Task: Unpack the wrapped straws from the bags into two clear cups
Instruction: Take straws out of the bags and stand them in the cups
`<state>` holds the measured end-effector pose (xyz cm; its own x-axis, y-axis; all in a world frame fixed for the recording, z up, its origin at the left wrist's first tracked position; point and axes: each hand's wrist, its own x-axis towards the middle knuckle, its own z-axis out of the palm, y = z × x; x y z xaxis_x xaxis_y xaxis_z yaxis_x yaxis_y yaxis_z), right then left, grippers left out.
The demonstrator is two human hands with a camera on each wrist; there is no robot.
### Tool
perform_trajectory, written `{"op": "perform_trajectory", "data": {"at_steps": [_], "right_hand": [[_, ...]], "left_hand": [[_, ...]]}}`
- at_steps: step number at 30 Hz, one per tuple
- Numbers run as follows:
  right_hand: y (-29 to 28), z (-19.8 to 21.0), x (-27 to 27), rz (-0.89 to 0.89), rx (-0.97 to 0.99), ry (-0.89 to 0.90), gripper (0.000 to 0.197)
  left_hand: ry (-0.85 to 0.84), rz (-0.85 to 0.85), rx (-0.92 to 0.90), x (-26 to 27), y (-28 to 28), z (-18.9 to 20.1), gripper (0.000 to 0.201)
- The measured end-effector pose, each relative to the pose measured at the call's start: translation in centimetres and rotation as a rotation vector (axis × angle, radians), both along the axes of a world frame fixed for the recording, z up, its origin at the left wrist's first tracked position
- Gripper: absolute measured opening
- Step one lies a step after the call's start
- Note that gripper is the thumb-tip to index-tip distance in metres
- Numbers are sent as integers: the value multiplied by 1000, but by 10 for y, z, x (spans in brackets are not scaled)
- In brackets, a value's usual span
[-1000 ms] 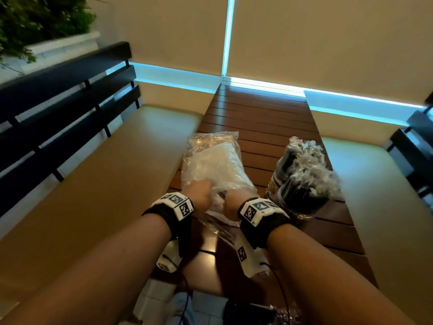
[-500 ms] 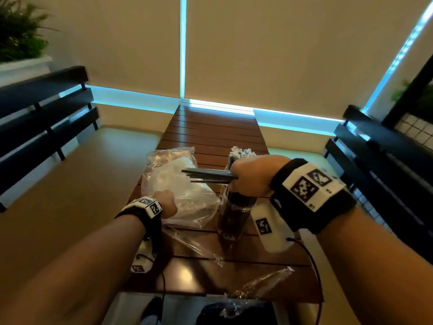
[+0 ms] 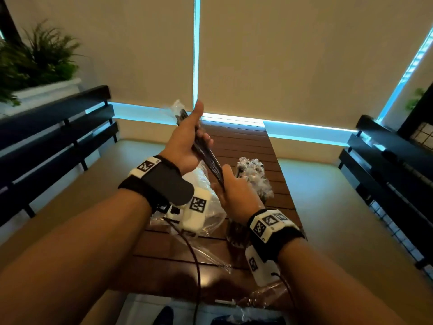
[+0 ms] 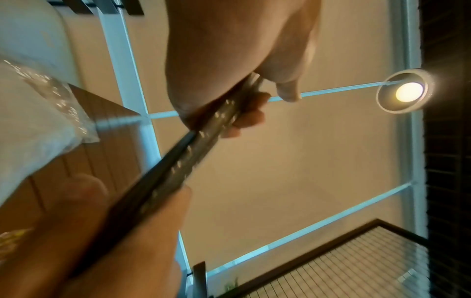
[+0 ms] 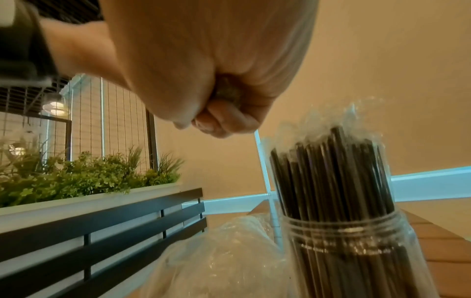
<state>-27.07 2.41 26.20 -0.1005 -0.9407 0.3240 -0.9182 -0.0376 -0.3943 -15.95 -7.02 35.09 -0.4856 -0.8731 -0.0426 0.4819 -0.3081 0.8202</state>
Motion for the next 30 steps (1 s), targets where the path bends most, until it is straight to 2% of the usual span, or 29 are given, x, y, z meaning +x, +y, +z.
{"op": "perform_trajectory", "data": {"at_steps": [4,9,11,13,17,20,22,26,30], "right_hand": [[3,-4,-4,-99,-71,5,37],[26,-31,-40,-348,-332,97,73],[36,-41,-52,-430,-364,20,89],[40,-56,-62,-475,-317,-99,104],[36,-87,-68,-382,-131,-331,131],[28,-95,-65,-369,-133,-542,129],[23,-96,-64,-381,-165,-605,121],[18,-93,-66,-430,-188,-617,100],[13,-91,-70,-476,-195,-581,91]], "left_hand": [[-89,189,-199,-19,17,15,49],[-178,277,-363,-40,15,1,50],[-212,331,-399,-48,12,-10,49],[-228,376,-409,-57,10,-20,47],[-267,415,-366,-76,8,-40,48],[-219,410,-351,-86,9,-51,41],[-194,412,-324,-90,7,-54,36],[-167,433,-276,-94,4,-55,33],[-134,426,-321,-98,2,-55,34]]}}
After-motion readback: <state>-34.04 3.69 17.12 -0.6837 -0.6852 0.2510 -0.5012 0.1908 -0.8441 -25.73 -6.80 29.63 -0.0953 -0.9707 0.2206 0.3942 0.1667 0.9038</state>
